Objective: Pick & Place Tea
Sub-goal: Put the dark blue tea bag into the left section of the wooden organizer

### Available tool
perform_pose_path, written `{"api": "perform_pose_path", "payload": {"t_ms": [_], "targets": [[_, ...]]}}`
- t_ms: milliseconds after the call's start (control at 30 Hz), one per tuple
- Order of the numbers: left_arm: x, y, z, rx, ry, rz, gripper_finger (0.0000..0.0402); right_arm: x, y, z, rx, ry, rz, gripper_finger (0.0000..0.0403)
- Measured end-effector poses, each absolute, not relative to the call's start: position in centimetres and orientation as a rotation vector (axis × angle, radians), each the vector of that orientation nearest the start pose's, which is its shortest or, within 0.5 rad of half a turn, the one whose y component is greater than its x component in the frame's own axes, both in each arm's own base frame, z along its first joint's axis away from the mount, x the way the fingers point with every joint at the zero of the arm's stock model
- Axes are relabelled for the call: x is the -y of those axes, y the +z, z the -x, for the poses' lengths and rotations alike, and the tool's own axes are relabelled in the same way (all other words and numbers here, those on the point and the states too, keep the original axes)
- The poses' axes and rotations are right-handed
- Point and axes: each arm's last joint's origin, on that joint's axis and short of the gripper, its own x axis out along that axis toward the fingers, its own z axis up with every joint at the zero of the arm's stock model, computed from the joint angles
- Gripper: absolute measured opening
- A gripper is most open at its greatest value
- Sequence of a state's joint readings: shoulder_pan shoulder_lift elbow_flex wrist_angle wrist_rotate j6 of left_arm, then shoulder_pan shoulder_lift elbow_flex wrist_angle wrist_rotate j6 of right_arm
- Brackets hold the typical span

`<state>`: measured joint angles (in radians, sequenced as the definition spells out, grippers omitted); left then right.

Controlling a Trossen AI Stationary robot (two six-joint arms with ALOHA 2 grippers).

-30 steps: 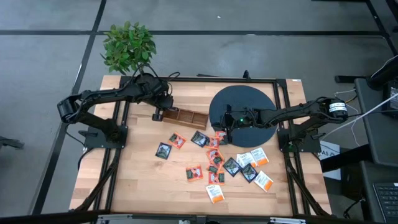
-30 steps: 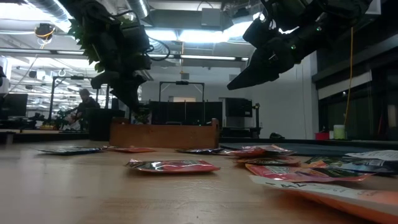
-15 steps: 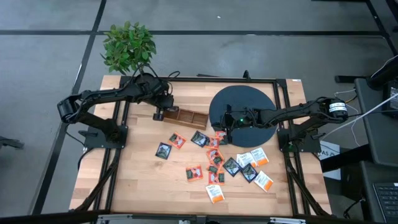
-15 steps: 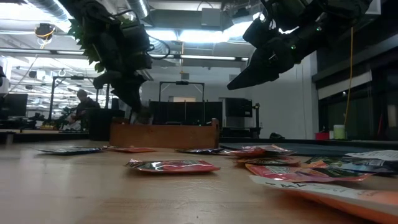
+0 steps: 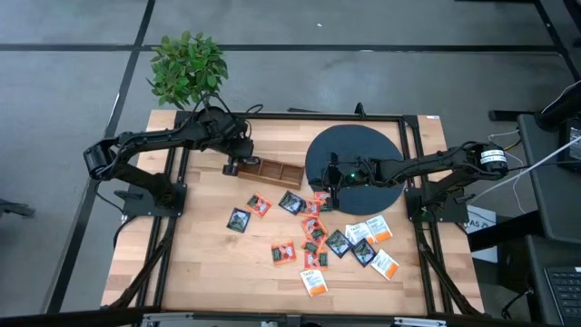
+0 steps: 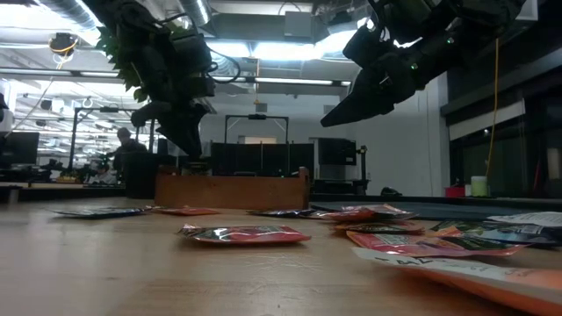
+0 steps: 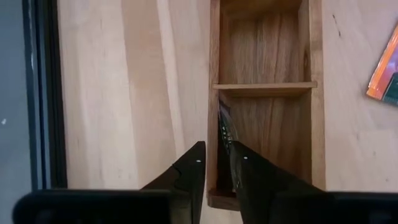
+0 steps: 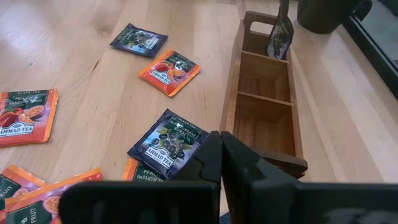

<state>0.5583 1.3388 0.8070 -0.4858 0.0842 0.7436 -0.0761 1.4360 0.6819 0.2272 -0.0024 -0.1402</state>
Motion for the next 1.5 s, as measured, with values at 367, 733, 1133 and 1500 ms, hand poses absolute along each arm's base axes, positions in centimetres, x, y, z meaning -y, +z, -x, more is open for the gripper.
{"api": "perform_pose_path", "payload": {"t_ms": [367, 733, 1133, 1500], "targets": [[-13.1, 20.6, -21.5, -1.069, 0.017, -0.406, 0.0059, 2.2, 19.2, -28.7, -0.531, -0.035, 0.116, 0.0009], [-13.0, 20.5, -21.5, -1.044, 0.017, -0.306, 0.0051, 2.2, 19.2, -28.7, -0.531, -0.035, 0.116, 0.0009], [-13.1, 19.9, -21.7, -1.077, 0.015, -0.294, 0.0051, 2.2, 19.3, -28.7, -0.531, -0.035, 0.116, 0.0009], [-13.4, 19.0, -21.9, -1.135, 0.019, -0.334, 0.0051, 2.2, 19.2, -28.7, -0.531, -0.035, 0.116, 0.0009]]}}
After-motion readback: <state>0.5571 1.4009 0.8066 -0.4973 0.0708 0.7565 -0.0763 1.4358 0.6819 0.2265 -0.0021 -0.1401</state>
